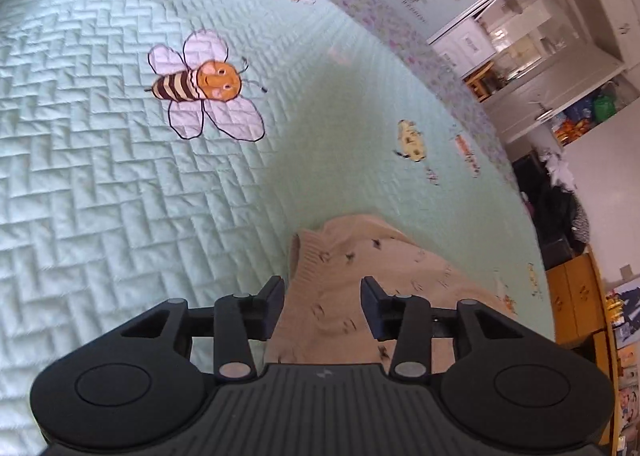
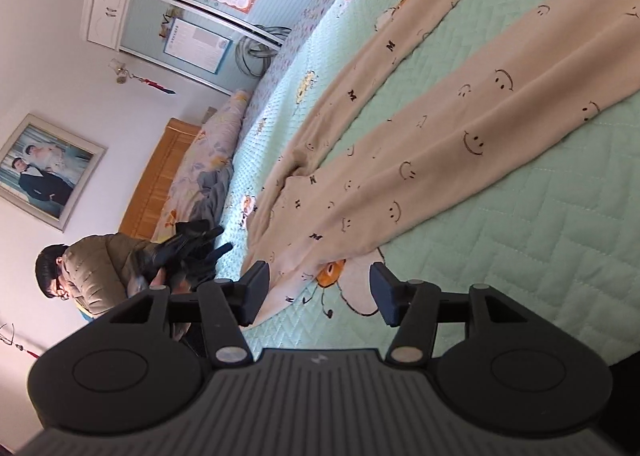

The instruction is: Fold clothes

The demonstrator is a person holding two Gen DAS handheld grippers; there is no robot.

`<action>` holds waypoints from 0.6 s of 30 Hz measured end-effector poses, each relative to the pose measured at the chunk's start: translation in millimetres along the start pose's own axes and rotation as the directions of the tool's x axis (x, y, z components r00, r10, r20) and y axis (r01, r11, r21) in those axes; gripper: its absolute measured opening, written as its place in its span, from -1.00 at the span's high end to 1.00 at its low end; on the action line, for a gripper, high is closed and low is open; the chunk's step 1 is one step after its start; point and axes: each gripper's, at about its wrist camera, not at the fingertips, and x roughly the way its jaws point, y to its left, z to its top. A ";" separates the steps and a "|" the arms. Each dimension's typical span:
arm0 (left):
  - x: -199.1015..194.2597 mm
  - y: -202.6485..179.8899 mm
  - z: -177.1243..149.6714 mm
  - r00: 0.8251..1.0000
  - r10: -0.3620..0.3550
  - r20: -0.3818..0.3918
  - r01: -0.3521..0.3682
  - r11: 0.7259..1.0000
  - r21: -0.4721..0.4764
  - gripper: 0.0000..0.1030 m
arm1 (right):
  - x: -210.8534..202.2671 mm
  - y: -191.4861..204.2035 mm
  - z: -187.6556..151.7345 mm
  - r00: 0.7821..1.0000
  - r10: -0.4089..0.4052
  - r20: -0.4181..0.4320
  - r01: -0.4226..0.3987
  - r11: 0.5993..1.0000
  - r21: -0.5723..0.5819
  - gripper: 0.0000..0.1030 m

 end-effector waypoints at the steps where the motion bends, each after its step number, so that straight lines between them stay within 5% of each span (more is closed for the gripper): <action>1: 7.6 1.2 3.5 1.000 -0.002 -0.007 0.002 1.000 -0.015 0.15 | 0.8 -1.7 0.9 1.000 -0.008 -0.001 0.008 1.000 0.003 -0.12; 8: 35.6 5.8 13.7 0.997 -0.073 -0.019 0.072 0.994 -0.078 0.15 | 12.3 -15.8 5.3 0.999 -0.052 -0.017 0.052 0.998 0.030 -0.13; 9: 36.4 6.9 13.8 0.996 -0.090 -0.019 0.088 0.993 -0.084 0.21 | 14.8 -17.4 5.0 0.998 -0.055 -0.022 0.056 0.998 0.032 -0.13; 12: 36.8 6.9 12.7 0.992 -0.127 -0.022 0.124 0.988 -0.088 0.94 | 19.3 -19.7 3.1 0.997 -0.064 -0.037 0.066 0.997 0.030 -0.13; 18: 39.8 4.1 16.7 0.994 -0.111 0.000 0.110 0.990 -0.085 0.92 | 20.3 -21.6 -1.3 0.997 -0.068 -0.041 0.069 0.997 0.033 -0.13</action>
